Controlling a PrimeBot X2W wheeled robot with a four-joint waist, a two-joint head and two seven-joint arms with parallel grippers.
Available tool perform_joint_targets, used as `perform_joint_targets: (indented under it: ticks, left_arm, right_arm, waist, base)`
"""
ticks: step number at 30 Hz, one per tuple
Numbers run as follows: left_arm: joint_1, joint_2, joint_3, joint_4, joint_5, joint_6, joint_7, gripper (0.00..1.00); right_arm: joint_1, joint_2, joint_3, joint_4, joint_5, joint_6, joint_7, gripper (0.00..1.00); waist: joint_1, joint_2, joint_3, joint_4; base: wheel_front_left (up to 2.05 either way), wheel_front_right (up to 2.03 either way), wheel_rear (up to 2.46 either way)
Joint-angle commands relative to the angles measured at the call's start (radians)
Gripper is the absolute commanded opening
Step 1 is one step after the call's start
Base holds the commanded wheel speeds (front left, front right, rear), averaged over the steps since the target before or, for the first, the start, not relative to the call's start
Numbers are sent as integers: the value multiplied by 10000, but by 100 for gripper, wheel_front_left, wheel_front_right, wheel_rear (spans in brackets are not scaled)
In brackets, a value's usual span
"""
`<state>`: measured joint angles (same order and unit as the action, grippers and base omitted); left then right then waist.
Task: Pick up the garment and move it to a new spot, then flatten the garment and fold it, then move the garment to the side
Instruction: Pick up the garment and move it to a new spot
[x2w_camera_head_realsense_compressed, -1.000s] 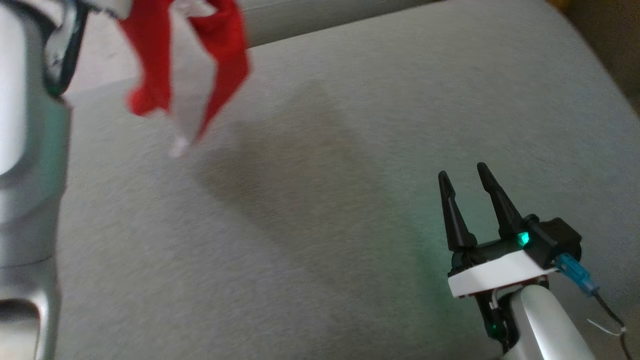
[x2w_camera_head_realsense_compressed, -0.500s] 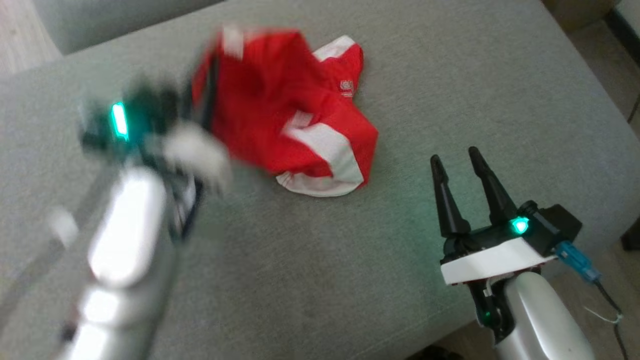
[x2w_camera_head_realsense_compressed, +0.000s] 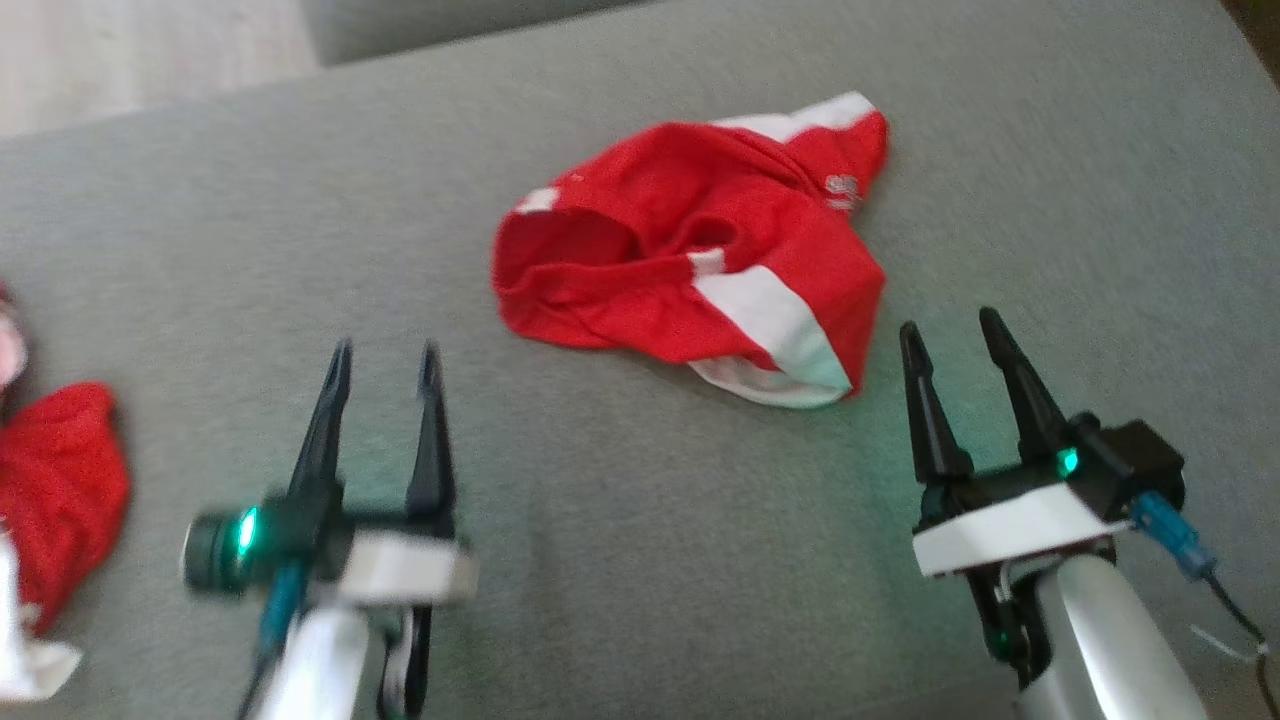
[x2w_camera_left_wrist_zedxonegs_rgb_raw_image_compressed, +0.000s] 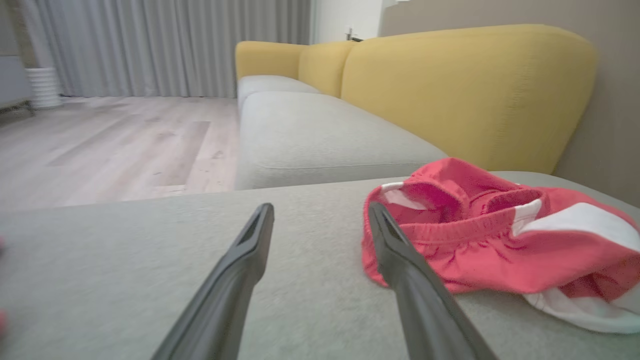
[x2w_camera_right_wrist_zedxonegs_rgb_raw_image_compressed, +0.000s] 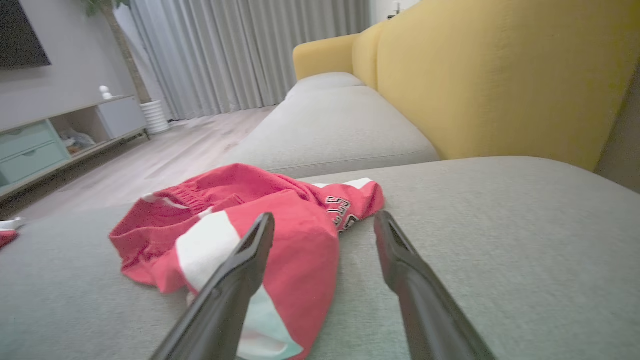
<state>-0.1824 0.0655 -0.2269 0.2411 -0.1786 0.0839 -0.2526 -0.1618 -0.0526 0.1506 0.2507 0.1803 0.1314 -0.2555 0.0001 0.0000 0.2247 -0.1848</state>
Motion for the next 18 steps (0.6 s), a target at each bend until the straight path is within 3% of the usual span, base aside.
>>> perform_joint_targets:
  ticks: [1,6,10,18]
  left_arm:
    - [438,-39,464,-682,191,132,-88,100]
    - [1835,-124,863,-1908,543,304,-89,100]
    - [2711,-145,956,-2609,396,90,-90,100]
    - [3562,-150,1098,-2801,583,338,-90,100]
  right_arm:
    - [205,24,128,-265,-110,-7,-63,100]
    - [751,24,233,-339,-343,-7,-63,100]
    - [1401,24,422,-536,-614,-7,-63,100]
    - [2277,24,293,-993,-839,-7,-63,100]
  waist:
    - [-1,0,-726,689]
    - [-1,0,-1434,1227]
    - [-1,0,-2000,1417]
    - [-1,0,-2526,1397]
  base:
    - [0,0,0]
    - [0,0,0]
    - [0,0,0]
    - [0,0,0]
